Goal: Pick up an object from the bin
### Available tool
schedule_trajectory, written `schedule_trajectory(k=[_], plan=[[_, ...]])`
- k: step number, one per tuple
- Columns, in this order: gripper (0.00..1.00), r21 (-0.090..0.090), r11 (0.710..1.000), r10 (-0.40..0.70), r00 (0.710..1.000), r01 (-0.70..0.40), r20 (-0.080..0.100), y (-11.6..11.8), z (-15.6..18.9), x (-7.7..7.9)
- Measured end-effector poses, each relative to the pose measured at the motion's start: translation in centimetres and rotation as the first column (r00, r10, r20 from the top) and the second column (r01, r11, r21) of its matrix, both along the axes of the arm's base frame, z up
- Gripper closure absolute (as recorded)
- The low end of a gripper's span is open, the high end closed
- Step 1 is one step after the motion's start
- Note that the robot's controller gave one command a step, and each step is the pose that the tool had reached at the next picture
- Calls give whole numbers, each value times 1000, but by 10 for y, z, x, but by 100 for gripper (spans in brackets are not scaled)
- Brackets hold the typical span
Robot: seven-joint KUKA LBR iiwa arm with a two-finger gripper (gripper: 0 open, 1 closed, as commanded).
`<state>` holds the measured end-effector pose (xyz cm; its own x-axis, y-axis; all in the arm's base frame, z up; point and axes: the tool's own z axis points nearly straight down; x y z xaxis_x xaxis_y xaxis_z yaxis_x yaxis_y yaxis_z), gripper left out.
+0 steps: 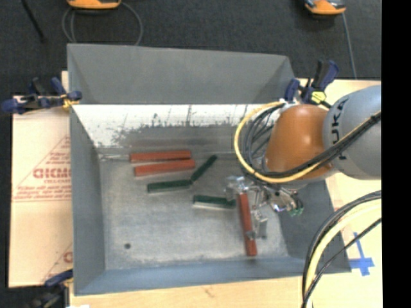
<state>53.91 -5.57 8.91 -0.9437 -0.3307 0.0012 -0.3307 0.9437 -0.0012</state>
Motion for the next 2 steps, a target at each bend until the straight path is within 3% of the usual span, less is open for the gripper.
schedule_trajectory(k=[1,2], plan=[[0,0,991,130,991,-130,7,29,-18,14],[100,-1,991,132,991,-132,8,28,-17,14]])
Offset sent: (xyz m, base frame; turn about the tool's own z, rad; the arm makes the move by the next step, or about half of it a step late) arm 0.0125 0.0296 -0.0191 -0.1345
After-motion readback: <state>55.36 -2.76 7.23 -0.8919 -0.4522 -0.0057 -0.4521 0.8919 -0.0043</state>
